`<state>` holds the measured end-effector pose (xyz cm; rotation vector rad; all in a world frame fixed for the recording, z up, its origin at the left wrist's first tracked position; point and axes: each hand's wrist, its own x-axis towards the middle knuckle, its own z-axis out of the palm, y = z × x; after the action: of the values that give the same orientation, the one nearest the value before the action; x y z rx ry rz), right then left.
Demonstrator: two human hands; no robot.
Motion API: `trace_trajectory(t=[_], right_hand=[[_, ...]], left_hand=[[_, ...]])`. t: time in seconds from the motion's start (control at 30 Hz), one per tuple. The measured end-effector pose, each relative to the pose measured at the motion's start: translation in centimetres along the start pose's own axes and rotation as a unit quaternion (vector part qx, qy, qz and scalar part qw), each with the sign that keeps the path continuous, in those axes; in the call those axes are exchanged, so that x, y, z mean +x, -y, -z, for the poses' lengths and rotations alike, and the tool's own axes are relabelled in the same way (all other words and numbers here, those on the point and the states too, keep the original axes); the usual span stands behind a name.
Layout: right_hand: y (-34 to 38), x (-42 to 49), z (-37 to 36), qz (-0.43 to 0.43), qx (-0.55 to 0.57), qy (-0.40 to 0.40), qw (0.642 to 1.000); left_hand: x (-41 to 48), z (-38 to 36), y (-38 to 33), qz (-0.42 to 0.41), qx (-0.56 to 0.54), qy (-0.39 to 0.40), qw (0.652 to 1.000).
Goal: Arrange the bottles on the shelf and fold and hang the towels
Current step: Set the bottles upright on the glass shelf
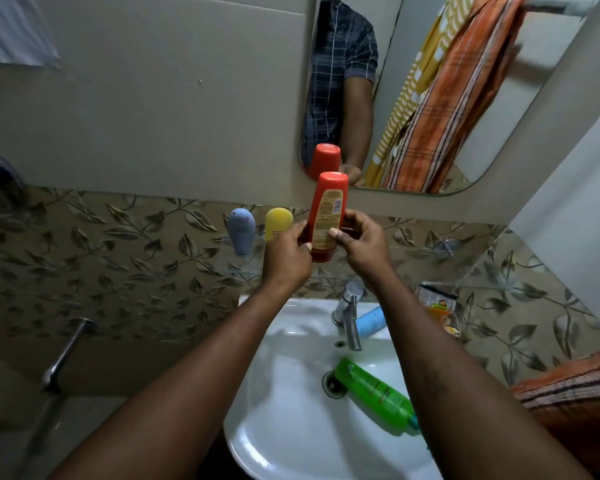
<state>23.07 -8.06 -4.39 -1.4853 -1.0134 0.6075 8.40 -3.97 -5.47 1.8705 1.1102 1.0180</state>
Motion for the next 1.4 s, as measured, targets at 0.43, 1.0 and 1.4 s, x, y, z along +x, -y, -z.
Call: trace_trajectory(t=[0.43,1.0,1.4], right_hand=[[-2.2,0.0,-0.7,0.008,-0.077,0.047,0.996],[-2.2,-0.1,-1.8,0.006,-0.127,0.018,0.992],[-1.9,-1.0,-0.5,0.000,-0.071,-0.009,0.997]], left_hand=[[-1.7,-1.2,2.1,-0.040,0.108,-0.095,0.989],[-2.7,-1.1,2.4,-0.032,0.124,-0.116,0.985],[-2.7,-0.9,2.4,-0.043,0.137,-0.123,0.982]])
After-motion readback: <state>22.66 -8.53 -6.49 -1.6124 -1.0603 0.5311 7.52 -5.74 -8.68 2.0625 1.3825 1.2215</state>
